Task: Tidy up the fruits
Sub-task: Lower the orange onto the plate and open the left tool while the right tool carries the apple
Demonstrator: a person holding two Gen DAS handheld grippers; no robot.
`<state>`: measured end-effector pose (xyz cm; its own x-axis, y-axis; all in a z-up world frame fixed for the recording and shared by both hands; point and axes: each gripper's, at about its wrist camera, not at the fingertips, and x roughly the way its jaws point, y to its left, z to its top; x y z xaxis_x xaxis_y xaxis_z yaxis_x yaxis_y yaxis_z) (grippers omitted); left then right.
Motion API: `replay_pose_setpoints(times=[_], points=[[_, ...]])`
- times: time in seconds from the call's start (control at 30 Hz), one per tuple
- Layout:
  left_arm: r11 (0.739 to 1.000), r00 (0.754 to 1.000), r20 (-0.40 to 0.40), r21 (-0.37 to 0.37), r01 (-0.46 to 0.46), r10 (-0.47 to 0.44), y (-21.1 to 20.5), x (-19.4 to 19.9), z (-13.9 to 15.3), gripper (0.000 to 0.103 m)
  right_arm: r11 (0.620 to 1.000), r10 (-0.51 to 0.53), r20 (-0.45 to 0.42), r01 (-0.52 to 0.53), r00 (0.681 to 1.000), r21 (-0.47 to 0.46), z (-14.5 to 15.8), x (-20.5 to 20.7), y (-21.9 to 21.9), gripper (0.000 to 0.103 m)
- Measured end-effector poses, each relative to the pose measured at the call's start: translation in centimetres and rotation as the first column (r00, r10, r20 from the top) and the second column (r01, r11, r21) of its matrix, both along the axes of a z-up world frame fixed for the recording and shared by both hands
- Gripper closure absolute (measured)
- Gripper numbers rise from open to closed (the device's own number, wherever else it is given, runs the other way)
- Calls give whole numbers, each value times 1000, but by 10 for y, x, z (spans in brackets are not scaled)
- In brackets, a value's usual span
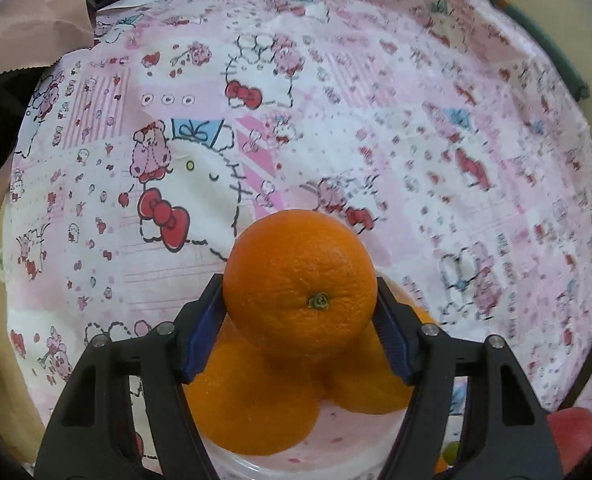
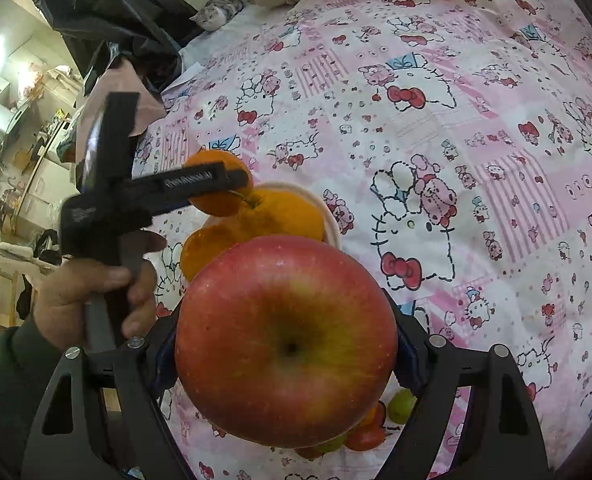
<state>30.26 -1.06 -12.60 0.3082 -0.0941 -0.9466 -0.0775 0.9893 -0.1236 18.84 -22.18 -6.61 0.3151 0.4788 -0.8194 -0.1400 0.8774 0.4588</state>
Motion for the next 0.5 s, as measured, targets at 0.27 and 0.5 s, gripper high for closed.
replay_pose_setpoints(times=[0.27, 0.5], points=[[997, 999, -47, -73, -14, 11, 6, -1, -12, 35, 1000, -1, -7, 1, 1000, 14, 2, 0, -2, 17], [993, 999, -20, -110, -34, 32, 19, -14, 11, 32, 1000, 9, 0, -9, 1000, 11, 3, 0, 3, 17]])
